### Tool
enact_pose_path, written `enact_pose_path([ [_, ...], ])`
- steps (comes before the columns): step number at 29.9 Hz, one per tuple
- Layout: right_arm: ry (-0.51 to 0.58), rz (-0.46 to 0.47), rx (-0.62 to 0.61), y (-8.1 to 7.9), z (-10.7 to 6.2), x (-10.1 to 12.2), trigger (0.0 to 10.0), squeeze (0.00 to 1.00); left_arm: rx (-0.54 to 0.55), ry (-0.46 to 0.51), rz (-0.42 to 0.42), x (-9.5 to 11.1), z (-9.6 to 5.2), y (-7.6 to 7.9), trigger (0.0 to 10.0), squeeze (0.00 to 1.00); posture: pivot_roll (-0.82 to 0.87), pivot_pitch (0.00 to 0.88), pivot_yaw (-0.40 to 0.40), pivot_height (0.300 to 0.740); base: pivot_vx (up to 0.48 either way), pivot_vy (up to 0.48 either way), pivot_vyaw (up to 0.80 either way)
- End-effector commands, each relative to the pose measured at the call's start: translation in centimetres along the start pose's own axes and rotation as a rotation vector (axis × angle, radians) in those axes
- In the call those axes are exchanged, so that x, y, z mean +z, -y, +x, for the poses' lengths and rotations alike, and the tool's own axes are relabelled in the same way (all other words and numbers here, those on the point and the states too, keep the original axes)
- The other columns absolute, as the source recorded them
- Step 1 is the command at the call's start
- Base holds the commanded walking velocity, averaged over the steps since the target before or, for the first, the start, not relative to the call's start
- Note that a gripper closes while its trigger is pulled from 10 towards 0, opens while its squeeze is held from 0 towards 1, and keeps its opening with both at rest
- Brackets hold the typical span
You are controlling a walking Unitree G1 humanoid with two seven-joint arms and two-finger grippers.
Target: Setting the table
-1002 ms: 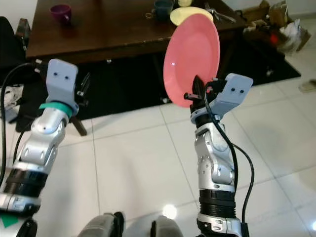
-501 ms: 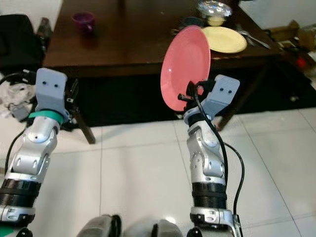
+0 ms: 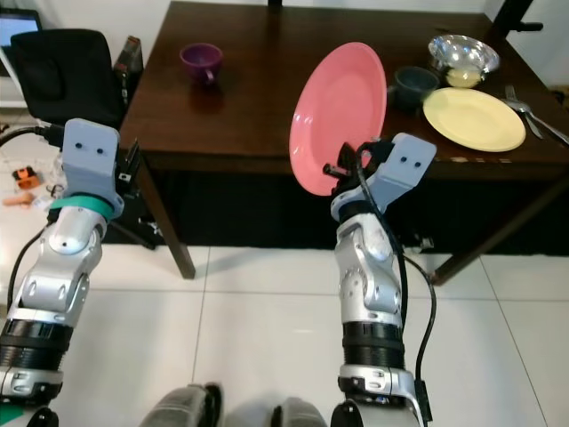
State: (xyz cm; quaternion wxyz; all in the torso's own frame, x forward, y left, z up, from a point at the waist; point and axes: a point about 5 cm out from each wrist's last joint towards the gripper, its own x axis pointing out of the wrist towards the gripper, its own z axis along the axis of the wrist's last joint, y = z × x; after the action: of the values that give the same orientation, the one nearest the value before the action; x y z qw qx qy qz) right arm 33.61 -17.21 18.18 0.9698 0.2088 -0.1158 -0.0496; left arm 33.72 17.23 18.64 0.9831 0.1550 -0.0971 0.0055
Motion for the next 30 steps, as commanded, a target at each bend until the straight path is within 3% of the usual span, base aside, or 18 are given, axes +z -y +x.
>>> enact_pose_path([
  [1,0.004,0.014,-0.040,0.8,-0.2,-0.2,10.0,0.00,-0.020,0.007,0.009,0.1,0.2,0.4,10.0,0.00,0.07,0.000,0.060,0.740,0.480,0.000,0.00],
  [8,-0.023,0.084,-0.007,0.4,-0.4,-0.4,10.0,0.00,-0.049,0.017,0.015,0.3,0.3,0.7,10.0,0.00,0.06,0.000,0.069,0.740,0.480,0.000,0.00],
  [16,-0.118,0.046,0.123,-1.2,-0.7,-1.8,10.0,0.00,-0.072,0.022,0.019,0.3,0.3,1.2,10.0,0.00,0.06,0.000,0.070,0.740,0.480,0.000,0.00],
  [18,-0.163,0.138,0.139,-1.7,-0.9,-2.8,10.0,0.00,-0.083,0.019,0.022,0.1,0.1,1.3,10.0,0.00,0.05,0.000,0.074,0.740,0.480,0.000,0.00],
  [21,-0.176,0.167,0.123,-1.7,-0.9,-3.1,10.0,0.00,-0.090,0.015,0.024,-0.1,0.0,1.4,10.0,0.00,0.05,0.000,0.073,0.740,0.480,0.000,0.00],
  [30,-0.147,0.035,0.057,-0.4,-0.7,-2.8,10.0,0.00,-0.143,0.031,0.053,-0.1,0.0,2.1,10.0,0.00,0.04,0.000,0.076,0.740,0.457,0.000,0.00],
])
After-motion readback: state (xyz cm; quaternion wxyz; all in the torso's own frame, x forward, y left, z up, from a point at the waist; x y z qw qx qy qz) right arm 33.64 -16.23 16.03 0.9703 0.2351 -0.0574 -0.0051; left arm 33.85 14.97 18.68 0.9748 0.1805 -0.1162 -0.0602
